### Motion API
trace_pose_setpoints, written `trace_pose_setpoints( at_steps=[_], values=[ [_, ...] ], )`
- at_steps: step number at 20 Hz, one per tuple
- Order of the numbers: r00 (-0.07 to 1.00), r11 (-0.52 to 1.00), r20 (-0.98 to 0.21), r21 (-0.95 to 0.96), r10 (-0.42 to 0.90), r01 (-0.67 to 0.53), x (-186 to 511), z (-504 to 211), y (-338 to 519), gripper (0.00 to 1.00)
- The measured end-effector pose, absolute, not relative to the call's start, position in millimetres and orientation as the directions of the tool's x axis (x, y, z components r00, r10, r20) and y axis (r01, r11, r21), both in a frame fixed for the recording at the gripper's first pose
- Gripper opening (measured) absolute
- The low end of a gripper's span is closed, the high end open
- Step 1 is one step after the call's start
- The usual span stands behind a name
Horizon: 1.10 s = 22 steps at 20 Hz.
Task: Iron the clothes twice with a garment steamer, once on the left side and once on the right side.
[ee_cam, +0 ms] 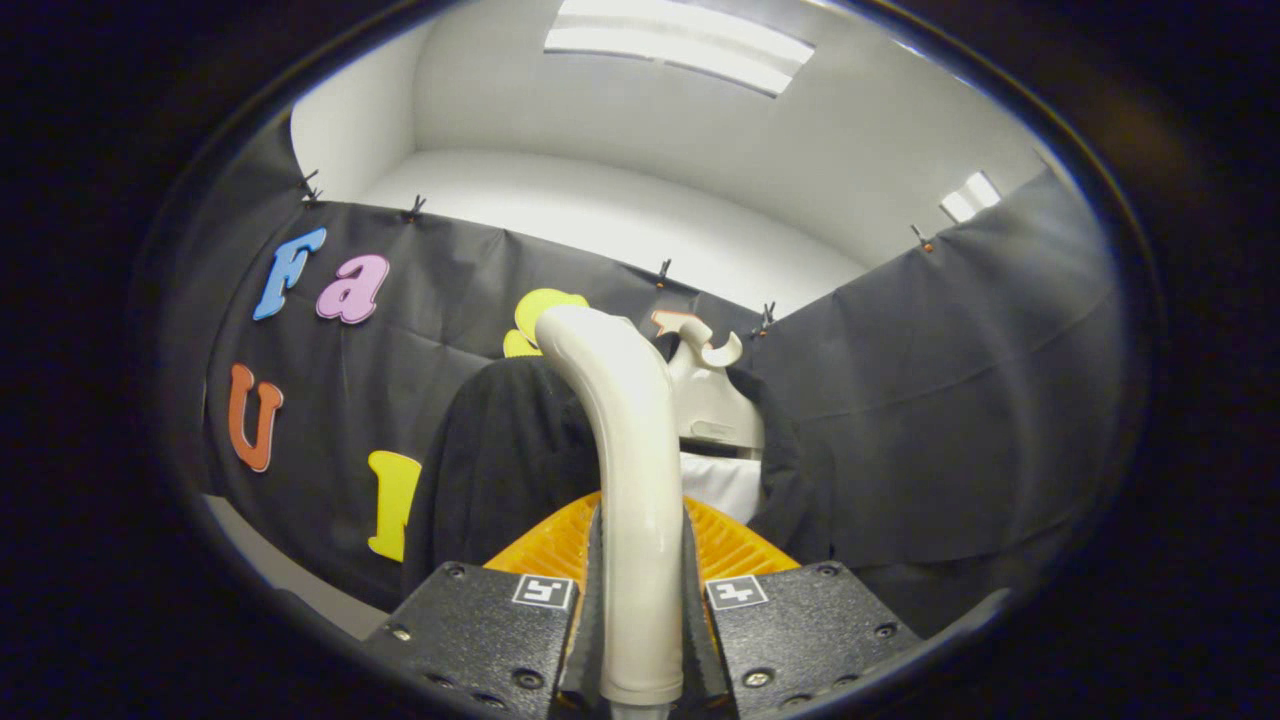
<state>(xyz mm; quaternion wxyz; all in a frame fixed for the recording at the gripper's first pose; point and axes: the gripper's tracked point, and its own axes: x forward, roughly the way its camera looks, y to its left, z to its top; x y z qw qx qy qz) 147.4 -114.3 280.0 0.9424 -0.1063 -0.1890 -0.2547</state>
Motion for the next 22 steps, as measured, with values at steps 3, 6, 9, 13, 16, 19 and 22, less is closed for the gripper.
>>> trace_pose_setpoints(
  at_steps=[3, 6, 9, 13, 16, 19, 22],
  values=[
    [0.822, 0.863, 0.378, -0.101, -0.427, 0.495, 141.6, 257.9, -104.3, 0.35],
    [0.825, 0.854, 0.365, -0.131, -0.431, 0.504, 140.3, 242.7, -105.5, 0.35],
    [0.833, 0.848, 0.341, -0.153, -0.436, 0.507, 137.9, 223.5, -105.9, 0.35],
    [0.832, 0.832, 0.308, -0.175, -0.462, 0.527, 131.5, 196.5, -110.2, 0.35],
    [0.839, 0.83, 0.283, -0.19, -0.464, 0.524, 128.6, 176.4, -110.5, 0.35],
    [0.839, 0.829, 0.236, -0.172, -0.49, 0.533, 123.0, 154.8, -120.7, 0.35],
    [0.837, 0.828, 0.192, -0.147, -0.513, 0.541, 118.5, 136.5, -131.2, 0.35]
  ],
)
